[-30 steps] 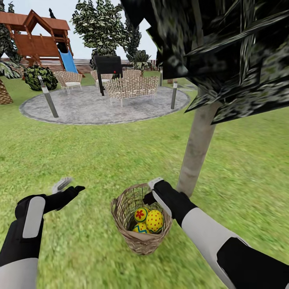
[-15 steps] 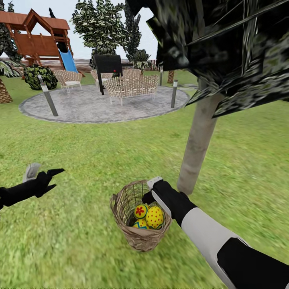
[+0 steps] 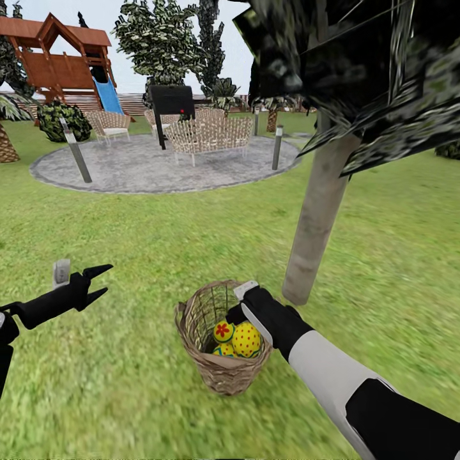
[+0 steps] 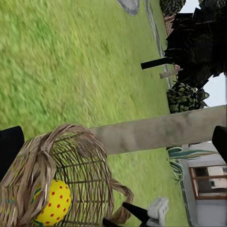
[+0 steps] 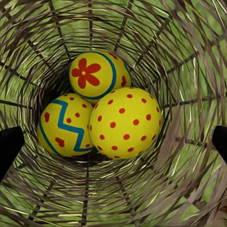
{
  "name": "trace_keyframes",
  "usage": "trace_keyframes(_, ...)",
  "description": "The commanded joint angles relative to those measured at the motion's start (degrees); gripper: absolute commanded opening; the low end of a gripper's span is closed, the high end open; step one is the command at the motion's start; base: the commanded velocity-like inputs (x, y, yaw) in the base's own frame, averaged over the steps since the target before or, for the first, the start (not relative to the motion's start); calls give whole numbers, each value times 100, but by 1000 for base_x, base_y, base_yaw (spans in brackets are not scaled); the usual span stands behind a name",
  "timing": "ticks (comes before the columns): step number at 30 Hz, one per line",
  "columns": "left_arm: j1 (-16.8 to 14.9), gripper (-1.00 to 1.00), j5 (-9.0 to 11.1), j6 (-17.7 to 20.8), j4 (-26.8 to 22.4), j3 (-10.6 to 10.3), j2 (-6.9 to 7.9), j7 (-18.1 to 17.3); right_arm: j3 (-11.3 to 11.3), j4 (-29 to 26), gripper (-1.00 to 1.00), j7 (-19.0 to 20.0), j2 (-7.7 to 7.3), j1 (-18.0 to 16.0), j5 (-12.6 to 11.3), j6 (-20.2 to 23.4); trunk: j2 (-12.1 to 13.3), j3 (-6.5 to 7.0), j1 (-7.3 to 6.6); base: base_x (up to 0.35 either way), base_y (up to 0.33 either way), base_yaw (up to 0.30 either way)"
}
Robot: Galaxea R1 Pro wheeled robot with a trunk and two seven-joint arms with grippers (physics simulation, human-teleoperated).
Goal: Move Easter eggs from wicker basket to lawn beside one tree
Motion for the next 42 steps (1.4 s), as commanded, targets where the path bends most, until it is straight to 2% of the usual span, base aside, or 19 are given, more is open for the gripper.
trace_keyframes(1,-5,100,30,26,12,6,-1,-12,17,-9,100,-50,0,-5,-56,14,-44,-23,21,0,0,0)
trace_keyframes(4,-3,100,29,25,19,6,-2,-33,17,-13,100,-49,0,-4,-55,13,-162,-78,86,0,0,0)
trace_keyframes(18,-2,100,28,25,22,5,-3,-45,17,-3,100,-54,0,-4,-57,-105,-181,-388,122,0,0,0)
trace_keyframes(25,-2,100,20,25,128,5,5,-40,20,-18,100,-66,0,-4,-55,-105,-181,-388,122,16,0,0)
trace_keyframes(33,0,100,20,25,136,2,23,-45,25,-15,100,-98,0,-11,-83,-38,-181,-388,122,282,0,0)
trace_keyframes(38,-1,100,18,25,144,0,23,-45,19,-150,100,-64,0,-5,-505,-45,-181,-388,122,100,0,0)
trace_keyframes(42,-2,100,19,25,145,-2,23,-45,25,-301,100,-101,0,-4,-575,73,-181,-404,122,7,0,69)
